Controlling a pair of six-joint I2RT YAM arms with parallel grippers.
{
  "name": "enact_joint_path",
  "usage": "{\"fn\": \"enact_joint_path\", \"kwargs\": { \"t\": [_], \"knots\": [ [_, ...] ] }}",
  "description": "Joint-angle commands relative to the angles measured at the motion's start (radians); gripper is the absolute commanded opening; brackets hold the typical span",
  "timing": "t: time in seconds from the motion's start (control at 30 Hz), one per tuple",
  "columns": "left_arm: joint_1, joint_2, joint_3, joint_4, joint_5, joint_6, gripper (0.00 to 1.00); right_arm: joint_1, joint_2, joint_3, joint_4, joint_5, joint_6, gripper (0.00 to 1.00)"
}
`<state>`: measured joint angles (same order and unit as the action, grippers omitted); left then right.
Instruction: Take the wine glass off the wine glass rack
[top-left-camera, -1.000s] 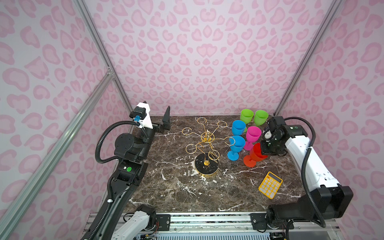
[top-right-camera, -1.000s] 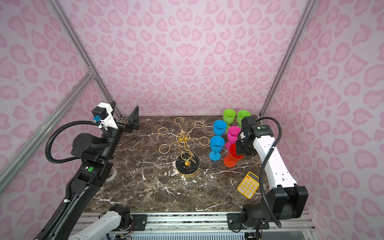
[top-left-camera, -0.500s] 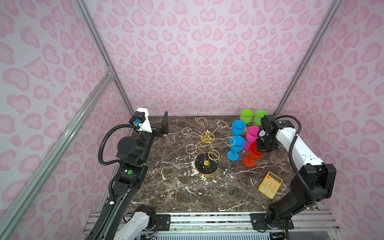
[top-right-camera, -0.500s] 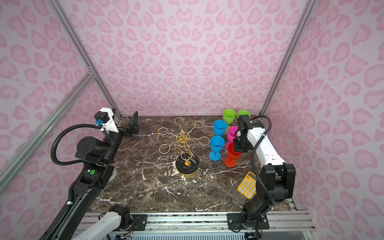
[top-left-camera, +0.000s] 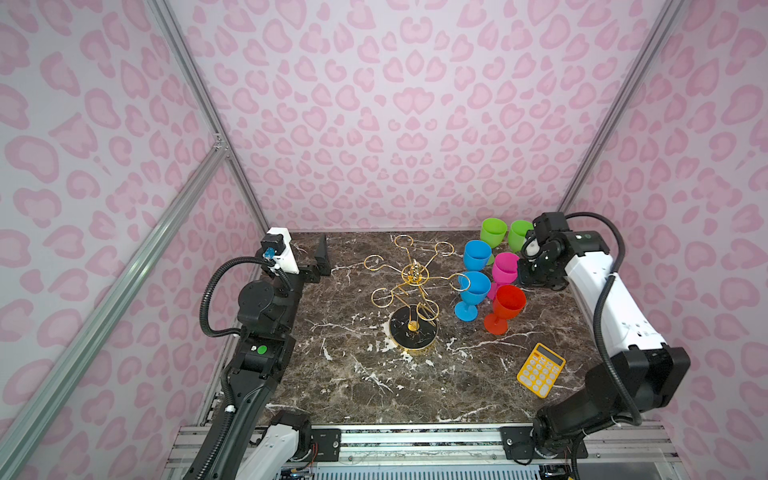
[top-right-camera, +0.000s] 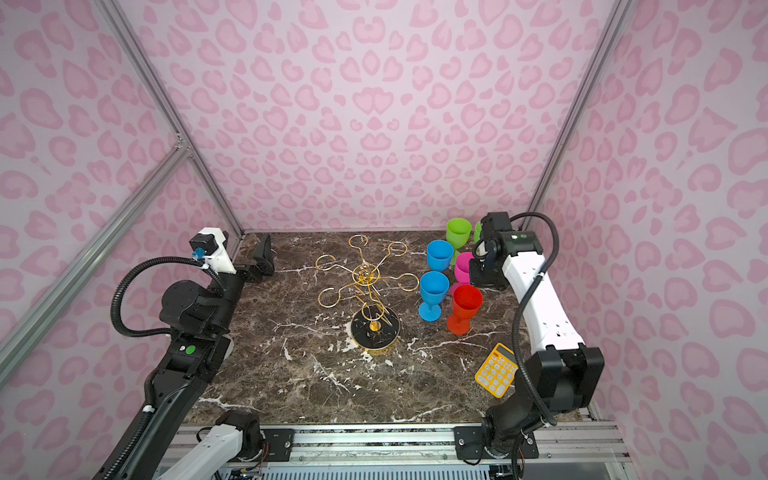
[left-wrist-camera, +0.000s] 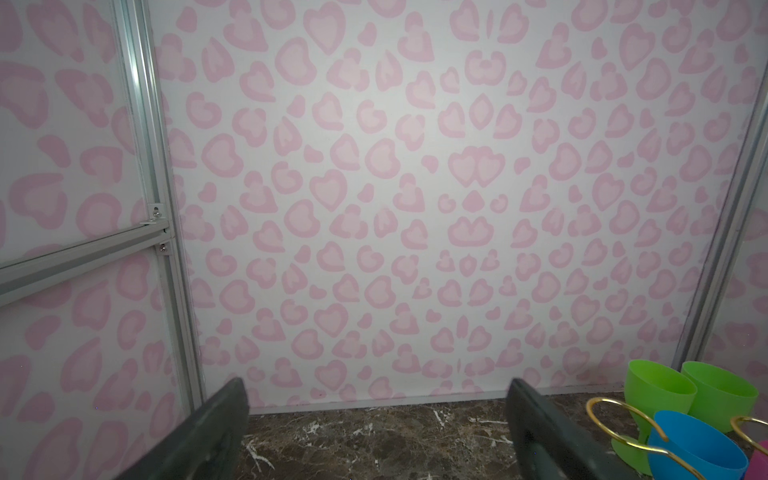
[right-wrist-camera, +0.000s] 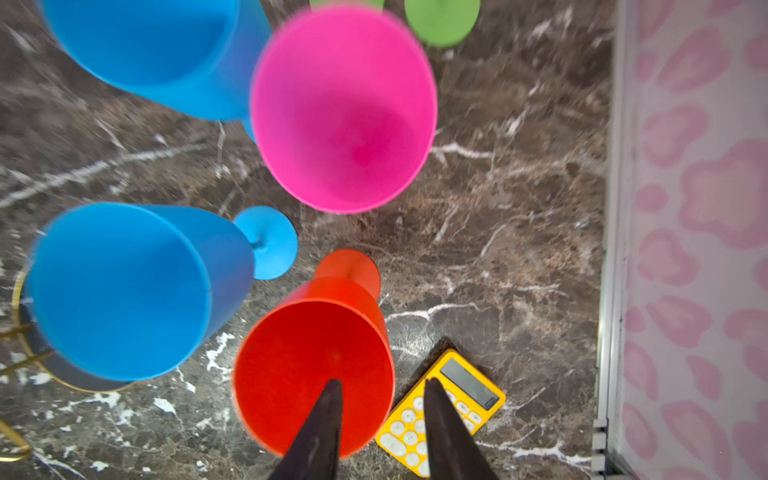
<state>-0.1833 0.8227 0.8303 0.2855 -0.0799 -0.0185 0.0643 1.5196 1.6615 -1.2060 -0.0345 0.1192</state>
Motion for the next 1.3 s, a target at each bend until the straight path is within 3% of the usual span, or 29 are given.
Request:
{"fn": "enact_joint_path", "kwargs": {
  "t": [0.0, 0.07, 0.17, 0.2, 0.33, 0.53, 0.7, 1.0, 1.27],
  "knots": [
    [0.018, -0.012, -0.042, 0.04, -0.013, -0.036, 0.97, -0.003, -0.084, 0.009, 0.057, -0.012, 0.017, 0.49],
    [0.036, -0.024, -0.088, 0.047, -0.015, -0.043, 0.97, -0.004, -0.182, -0.086, 0.203, 0.015, 0.028, 0.76],
    [0.063, -0.049, -0.177, 0.074, -0.018, -0.076, 0.97, -0.031, -0.313, -0.277, 0.438, 0.045, 0.043, 0.96],
    [0.07, -0.058, -0.207, 0.093, -0.02, -0.09, 0.97, -0.043, -0.346, -0.33, 0.51, 0.052, 0.046, 0.98],
    [0.077, -0.08, -0.319, 0.125, -0.019, -0.089, 0.97, -0.108, -0.383, -0.479, 0.726, 0.062, 0.073, 0.98],
    [0.078, -0.087, -0.462, 0.246, -0.066, -0.114, 0.97, -0.146, -0.386, -0.666, 0.971, 0.185, 0.085, 0.98],
    [0.078, -0.022, -0.544, 0.334, -0.061, -0.129, 0.97, -0.148, -0.387, -0.782, 1.075, 0.298, 0.091, 0.98],
    [0.09, 0.099, -0.641, 0.491, -0.107, -0.091, 0.97, -0.147, -0.411, -0.939, 1.223, 0.348, 0.063, 0.98],
    [0.11, 0.262, -0.683, 0.634, -0.071, -0.094, 0.97, -0.135, -0.447, -1.065, 1.374, 0.326, 0.048, 0.98]
  ]
}}
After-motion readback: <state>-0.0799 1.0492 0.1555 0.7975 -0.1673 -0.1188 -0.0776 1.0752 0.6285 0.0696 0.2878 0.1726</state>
